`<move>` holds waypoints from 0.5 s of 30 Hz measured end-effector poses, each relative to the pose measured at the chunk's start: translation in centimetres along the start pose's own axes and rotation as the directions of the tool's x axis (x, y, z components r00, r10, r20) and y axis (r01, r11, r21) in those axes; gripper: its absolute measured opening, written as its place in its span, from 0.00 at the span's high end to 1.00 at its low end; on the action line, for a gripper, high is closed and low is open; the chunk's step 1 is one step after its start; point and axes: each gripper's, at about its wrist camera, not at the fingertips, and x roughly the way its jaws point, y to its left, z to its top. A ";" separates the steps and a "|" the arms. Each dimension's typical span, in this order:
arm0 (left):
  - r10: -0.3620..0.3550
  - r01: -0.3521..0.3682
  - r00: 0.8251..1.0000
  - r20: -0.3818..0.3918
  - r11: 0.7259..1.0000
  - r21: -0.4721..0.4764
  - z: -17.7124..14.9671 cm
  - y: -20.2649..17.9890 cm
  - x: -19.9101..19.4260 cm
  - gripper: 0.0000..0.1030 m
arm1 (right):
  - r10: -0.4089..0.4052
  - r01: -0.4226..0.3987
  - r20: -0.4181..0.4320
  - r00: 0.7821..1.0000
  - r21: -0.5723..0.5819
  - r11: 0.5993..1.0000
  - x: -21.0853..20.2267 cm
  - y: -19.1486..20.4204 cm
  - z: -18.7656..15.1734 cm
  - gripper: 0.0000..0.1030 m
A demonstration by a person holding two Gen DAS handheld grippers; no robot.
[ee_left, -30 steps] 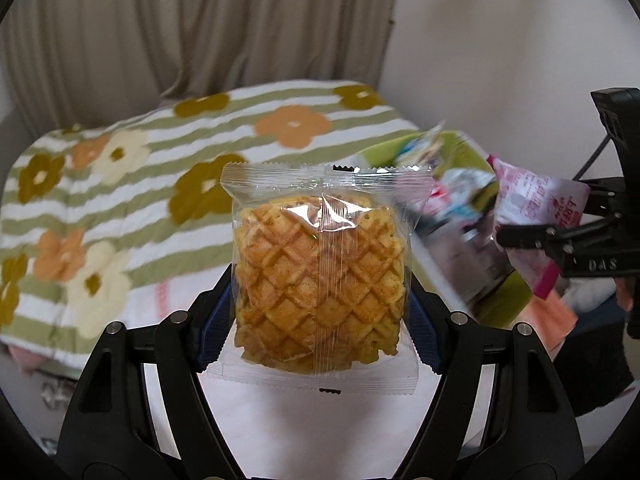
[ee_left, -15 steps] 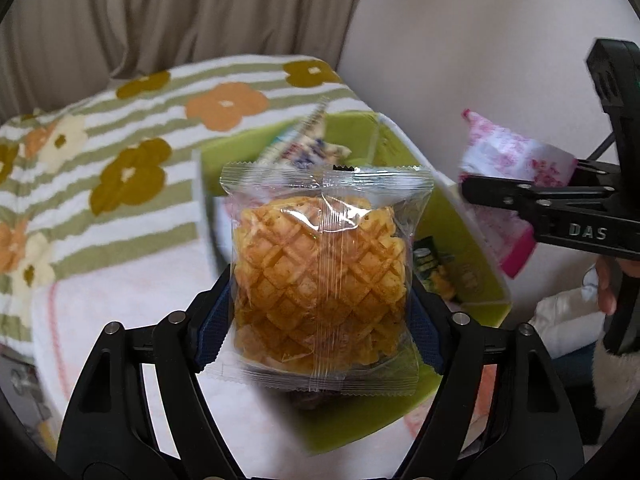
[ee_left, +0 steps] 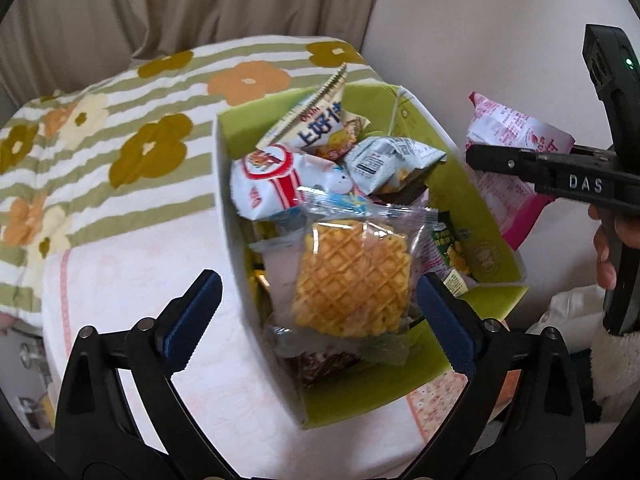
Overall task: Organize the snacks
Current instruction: 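Carry waffle and pink bag over the box and open both tools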
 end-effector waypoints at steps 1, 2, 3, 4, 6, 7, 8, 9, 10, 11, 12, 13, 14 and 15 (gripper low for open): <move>0.007 -0.007 1.000 0.003 1.000 -0.006 -0.1 0.2 -0.1 0.06 | 0.002 -0.002 -0.001 1.000 0.002 1.000 0.1 -0.1 0.2 0.56; 0.009 -0.009 1.000 0.005 1.000 -0.013 -0.1 0.3 -0.4 0.06 | 0.002 -0.002 -0.002 1.000 0.000 1.000 0.2 -0.1 0.4 0.56; 0.010 -0.010 1.000 0.008 1.000 -0.022 -0.2 0.6 -0.6 0.06 | 0.001 -0.001 -0.006 1.000 -0.004 1.000 0.3 -0.2 0.7 0.56; 0.015 -0.014 1.000 0.010 0.999 -0.029 -0.4 0.8 -0.8 0.06 | -0.003 0.003 -0.008 1.000 -0.008 1.000 0.6 -0.1 0.9 0.55; 0.031 -0.031 0.999 0.011 0.999 -0.035 -0.8 1.2 -1.2 0.06 | -0.008 0.007 -0.012 1.000 -0.012 1.000 1.2 -0.1 1.2 0.41; 0.045 -0.044 0.999 0.010 0.998 -0.038 -1.1 1.4 -1.3 0.06 | -0.006 0.006 -0.007 1.000 -0.016 1.000 1.4 0.0 1.2 0.34; 0.054 -0.054 0.998 0.008 0.998 -0.041 -1.2 1.6 -1.4 0.06 | -0.007 0.007 0.000 1.000 -0.019 1.000 1.6 0.0 1.2 0.18; 0.066 -0.066 0.998 0.005 0.997 -0.048 -1.5 1.8 -1.5 0.06 | -0.011 0.011 0.007 1.000 -0.020 1.000 1.7 0.0 1.2 0.07; 0.075 -0.074 0.997 0.003 0.996 -0.058 -1.9 2.1 -1.6 0.06 | -0.022 0.023 0.018 1.000 -0.020 1.000 1.7 0.0 1.0 0.05; 0.083 -0.083 0.997 0.001 0.994 -0.068 -2.1 2.4 -1.7 0.06 | -0.031 0.032 0.028 0.999 -0.019 0.999 1.7 0.0 0.9 0.05; 0.093 -0.093 0.996 -0.004 0.992 -0.083 -2.6 2.7 -1.8 0.06 | -0.042 0.042 0.038 0.998 -0.016 0.999 1.6 0.1 0.6 0.05; 0.096 -0.097 0.995 -0.006 0.991 -0.092 -2.9 2.9 -1.9 0.06 | -0.043 0.044 0.043 0.998 -0.014 0.999 1.5 0.1 0.3 0.05; 0.098 -0.099 0.995 -0.007 0.990 -0.104 -3.3 3.2 -2.0 0.06 | -0.041 0.041 0.047 0.998 -0.011 0.999 1.4 0.2 0.1 0.05; 0.099 -0.099 0.995 -0.006 0.988 -0.116 -3.8 3.5 -2.2 0.06 | -0.035 0.036 0.052 0.998 -0.008 0.999 1.2 0.4 -0.3 0.05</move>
